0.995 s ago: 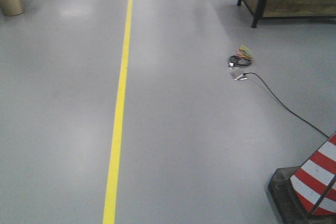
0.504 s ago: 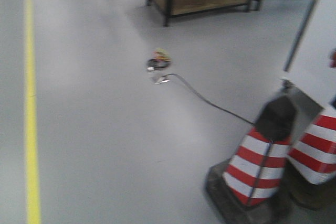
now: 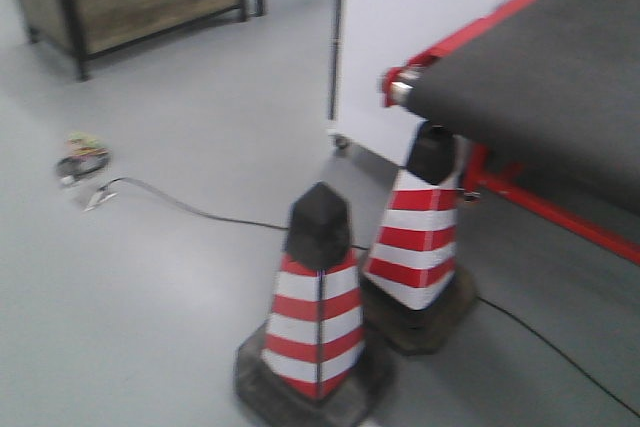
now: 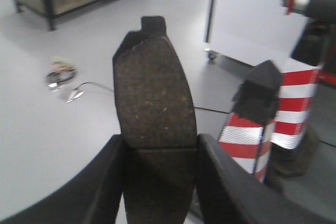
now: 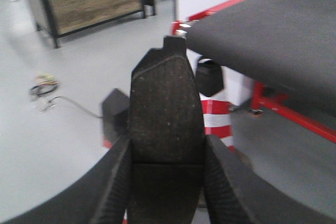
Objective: Move and align brake pads A on conveyor
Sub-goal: 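Turn the base toward the black-belt conveyor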
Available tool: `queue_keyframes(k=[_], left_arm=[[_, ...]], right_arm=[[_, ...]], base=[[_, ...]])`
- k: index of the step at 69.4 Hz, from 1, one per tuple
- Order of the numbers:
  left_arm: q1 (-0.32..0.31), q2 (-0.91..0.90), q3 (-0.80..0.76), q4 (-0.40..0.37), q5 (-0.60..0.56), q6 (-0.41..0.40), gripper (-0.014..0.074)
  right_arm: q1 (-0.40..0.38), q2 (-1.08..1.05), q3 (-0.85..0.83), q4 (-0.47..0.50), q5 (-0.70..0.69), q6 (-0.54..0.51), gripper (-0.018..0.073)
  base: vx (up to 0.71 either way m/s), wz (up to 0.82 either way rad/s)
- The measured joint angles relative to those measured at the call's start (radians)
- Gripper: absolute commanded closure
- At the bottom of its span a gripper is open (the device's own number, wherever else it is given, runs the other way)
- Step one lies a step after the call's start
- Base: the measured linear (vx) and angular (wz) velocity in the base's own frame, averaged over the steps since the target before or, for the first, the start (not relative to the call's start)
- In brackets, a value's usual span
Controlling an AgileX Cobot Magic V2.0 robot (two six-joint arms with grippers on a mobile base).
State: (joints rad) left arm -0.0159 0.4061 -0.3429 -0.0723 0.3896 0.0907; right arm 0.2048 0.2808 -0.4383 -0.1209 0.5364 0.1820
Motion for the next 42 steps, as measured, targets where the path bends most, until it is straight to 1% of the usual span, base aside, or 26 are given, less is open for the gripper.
queue_keyframes(k=[21,42], left_arm=[[0.000,0.000,0.000,0.000,0.000,0.000,0.0602],[0.000,0.000,0.000,0.000,0.000,0.000,0.0602]], right_arm=[[0.000,0.000,0.000,0.000,0.000,0.000,0.0566],[0.000,0.000,0.000,0.000,0.000,0.000,0.0566]], base=[[0.16,-0.85],[0.06,-0.87]])
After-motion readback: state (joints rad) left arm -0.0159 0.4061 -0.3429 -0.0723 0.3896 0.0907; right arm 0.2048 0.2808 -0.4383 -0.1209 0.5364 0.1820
